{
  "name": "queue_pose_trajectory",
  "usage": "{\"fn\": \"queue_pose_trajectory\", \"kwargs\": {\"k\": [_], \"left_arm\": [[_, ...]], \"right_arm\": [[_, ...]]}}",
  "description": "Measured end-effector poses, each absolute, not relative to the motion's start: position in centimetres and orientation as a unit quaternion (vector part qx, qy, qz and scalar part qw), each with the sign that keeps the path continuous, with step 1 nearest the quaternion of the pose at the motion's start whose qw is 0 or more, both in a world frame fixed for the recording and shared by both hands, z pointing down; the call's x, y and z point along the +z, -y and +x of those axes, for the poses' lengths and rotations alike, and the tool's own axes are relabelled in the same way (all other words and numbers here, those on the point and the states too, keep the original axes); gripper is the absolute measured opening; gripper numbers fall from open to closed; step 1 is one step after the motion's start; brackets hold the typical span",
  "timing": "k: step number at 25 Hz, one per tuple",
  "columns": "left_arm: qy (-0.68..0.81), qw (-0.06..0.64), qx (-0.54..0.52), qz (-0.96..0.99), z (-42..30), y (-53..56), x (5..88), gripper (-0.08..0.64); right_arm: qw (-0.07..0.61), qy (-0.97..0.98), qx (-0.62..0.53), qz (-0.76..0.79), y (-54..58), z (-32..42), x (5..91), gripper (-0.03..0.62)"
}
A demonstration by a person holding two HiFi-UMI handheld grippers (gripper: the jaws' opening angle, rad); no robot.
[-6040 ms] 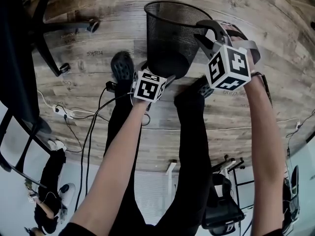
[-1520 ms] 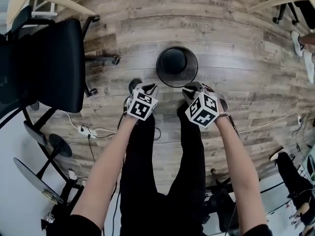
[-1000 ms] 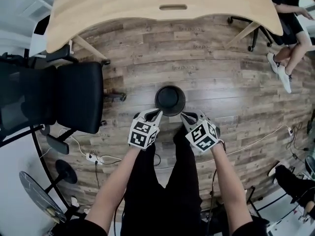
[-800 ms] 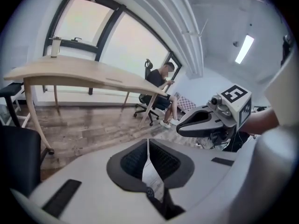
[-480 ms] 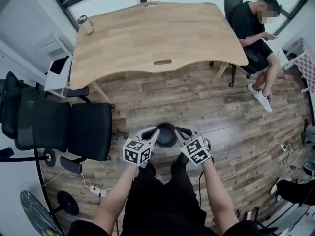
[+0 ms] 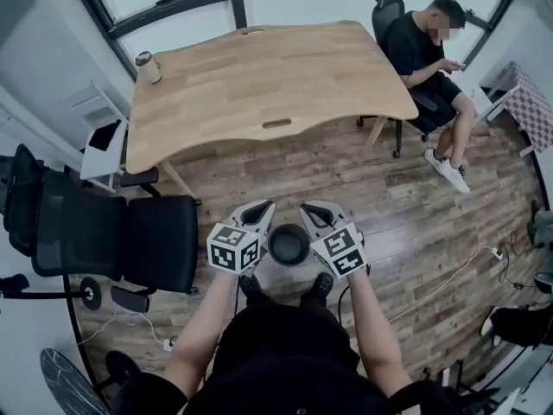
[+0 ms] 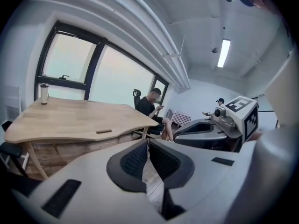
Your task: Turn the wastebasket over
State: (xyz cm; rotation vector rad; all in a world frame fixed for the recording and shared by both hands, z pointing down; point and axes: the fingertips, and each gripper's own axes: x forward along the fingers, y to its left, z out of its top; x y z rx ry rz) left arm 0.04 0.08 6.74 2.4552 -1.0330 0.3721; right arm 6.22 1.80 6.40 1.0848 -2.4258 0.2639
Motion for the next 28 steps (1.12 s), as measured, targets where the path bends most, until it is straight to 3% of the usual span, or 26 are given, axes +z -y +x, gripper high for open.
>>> {"fn": "queue_pose_trajectory", "kwargs": {"k": [14,28], "left_arm": [[0.388,0.185,0.121,0.895,0.8,2.4,2.5,0.031],[0.386,0.180,0.118,0.897,1.8,1.3,1.6,0.031]], "right_arm": [[0.107,0.884,0.110,0.442,0.5,8.8,-0.2,0.032],[0.092,0.890,0.116,0.431,-0.6,9.1,-0.8,0.032]]}}
